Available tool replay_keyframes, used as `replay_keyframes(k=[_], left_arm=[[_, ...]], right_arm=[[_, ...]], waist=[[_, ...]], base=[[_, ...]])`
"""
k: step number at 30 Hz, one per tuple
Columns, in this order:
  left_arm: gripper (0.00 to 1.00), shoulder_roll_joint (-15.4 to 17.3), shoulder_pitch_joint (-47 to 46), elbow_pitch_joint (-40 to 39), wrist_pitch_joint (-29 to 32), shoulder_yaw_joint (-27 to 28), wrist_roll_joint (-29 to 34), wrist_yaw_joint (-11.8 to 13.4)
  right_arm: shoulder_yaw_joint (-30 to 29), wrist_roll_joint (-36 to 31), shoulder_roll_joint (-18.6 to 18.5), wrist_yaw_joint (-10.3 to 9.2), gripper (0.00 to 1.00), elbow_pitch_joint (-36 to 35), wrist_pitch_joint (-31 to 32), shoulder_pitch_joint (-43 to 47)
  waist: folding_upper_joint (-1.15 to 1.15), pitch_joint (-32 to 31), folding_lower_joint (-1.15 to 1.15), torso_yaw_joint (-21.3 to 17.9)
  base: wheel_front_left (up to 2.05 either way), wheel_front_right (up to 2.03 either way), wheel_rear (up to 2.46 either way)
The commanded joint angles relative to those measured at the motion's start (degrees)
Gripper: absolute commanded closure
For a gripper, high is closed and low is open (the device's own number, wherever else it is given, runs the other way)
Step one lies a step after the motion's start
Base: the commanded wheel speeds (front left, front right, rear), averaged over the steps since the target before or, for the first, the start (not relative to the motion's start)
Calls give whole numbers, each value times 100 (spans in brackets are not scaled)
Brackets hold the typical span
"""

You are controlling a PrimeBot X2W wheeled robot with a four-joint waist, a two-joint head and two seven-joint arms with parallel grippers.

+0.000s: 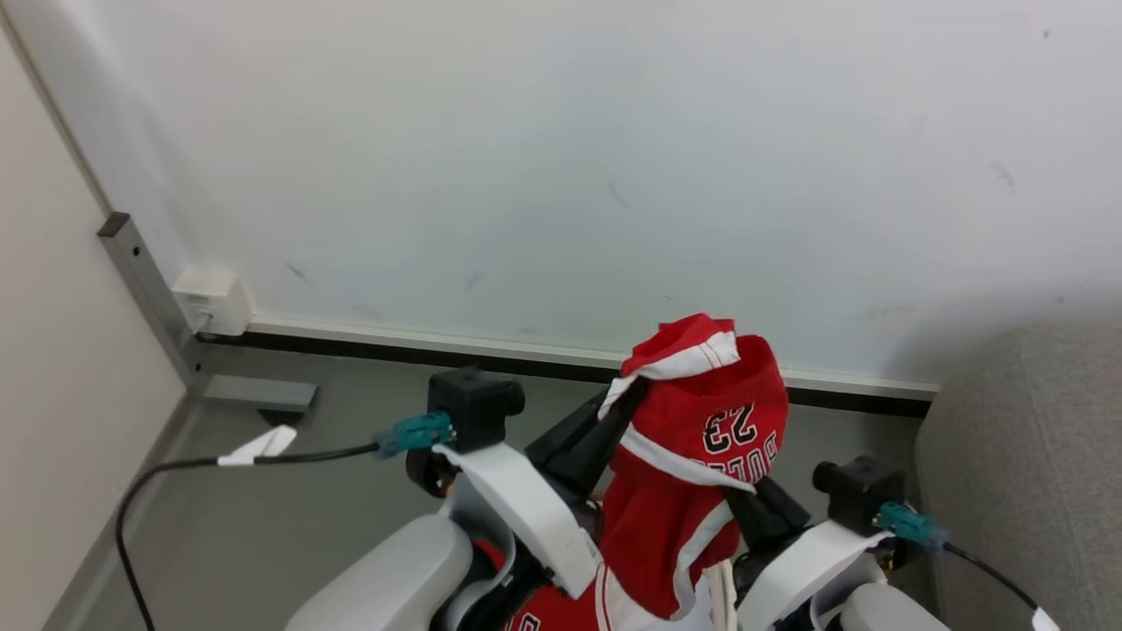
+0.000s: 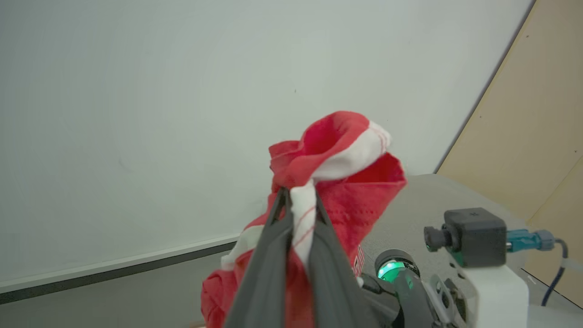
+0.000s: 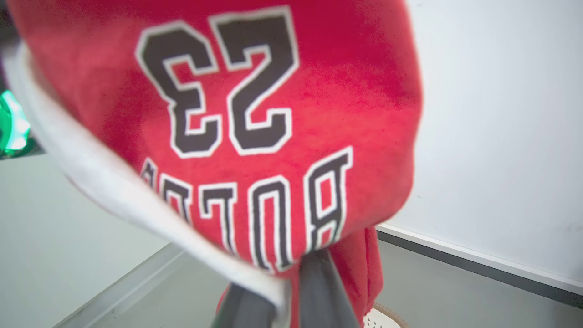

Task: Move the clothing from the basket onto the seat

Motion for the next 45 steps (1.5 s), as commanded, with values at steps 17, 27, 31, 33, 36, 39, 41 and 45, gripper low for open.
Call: replay_keyframes(k=[17, 27, 31, 33, 36, 39, 41, 45], left_arm=[[0, -69, 511, -164, -99, -371, -23, -94], [0, 36, 439, -175, -294, -417, 205, -49], [0, 92, 379, -73, -388, -444, 365, -58], [0, 112, 367, 20, -443, -457, 437, -46], [0, 132, 335, 154, -523, -477, 524, -60], [0, 152, 277, 265, -611, -506, 714, -56], [0, 132, 271, 326, -669, -497, 787, -53], [0, 93, 247, 429, -716, -488, 863, -58]], right_arm=[[-1314, -520, -507, -12, 100, -786, 3, 252], [-1676, -649, -850, -12, 100, -981, 2, 349], [-1805, -672, -935, -12, 100, -1100, 2, 399], [-1862, -706, -956, -12, 100, -1190, 2, 451], [-1942, -766, -978, -12, 100, -1289, 3, 538], [-1994, -800, -989, -12, 100, -1376, 2, 596], [-2014, -810, -994, -12, 100, -1414, 2, 628], [-2077, -824, -999, -12, 100, -1461, 2, 662]], waist=[[0, 107, 0, -1122], [0, 248, 0, -2174], [0, 315, 0, -2543], [0, 345, 0, -2714], [0, 385, 0, -2937], [0, 423, 0, -3113], [0, 440, 0, -3201], [0, 472, 0, -3303]], base=[[0, 0, 0], [0, 0, 0], [0, 0, 0], [0, 0, 0], [0, 0, 0], [0, 0, 0], [0, 0, 0], [0, 0, 0]])
